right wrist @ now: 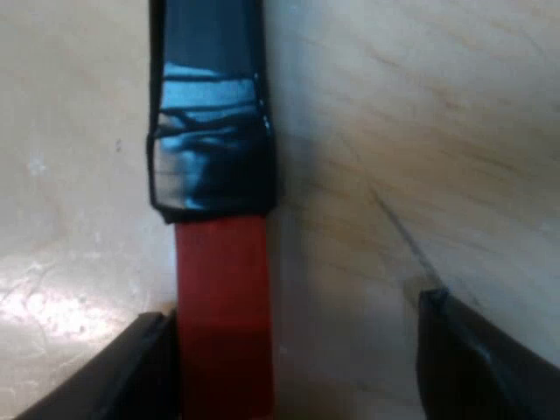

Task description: Grind coffee beans and then tamp

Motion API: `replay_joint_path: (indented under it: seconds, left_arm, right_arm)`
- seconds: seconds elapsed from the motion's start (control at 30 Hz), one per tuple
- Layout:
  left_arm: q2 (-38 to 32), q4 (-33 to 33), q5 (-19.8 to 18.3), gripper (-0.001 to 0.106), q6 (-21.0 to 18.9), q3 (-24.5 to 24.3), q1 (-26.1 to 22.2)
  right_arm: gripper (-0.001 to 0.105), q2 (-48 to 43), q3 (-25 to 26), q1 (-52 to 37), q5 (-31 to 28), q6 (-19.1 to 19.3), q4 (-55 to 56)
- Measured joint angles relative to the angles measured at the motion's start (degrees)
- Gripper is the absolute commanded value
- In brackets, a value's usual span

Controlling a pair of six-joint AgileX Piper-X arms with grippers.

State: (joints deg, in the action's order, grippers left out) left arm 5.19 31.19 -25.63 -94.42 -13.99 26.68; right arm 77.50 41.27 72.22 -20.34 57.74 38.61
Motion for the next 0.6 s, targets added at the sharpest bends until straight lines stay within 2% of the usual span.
replay_joint_path:
  seconds: [0.3, 0.6]
  left_arm:
    - [0.0, 0.0, 0.0, 0.078, 0.0, 0.0, 0.0]
    - [0.0, 0.0, 0.0, 0.078, 0.0, 0.0, 0.0]
  right_arm:
    - [0.059, -0.6, 8.0, 0.0, 0.4, 0.3, 8.5]
    - [0.059, -9.7, 8.8, 0.4, -1.3, 0.3, 9.2]
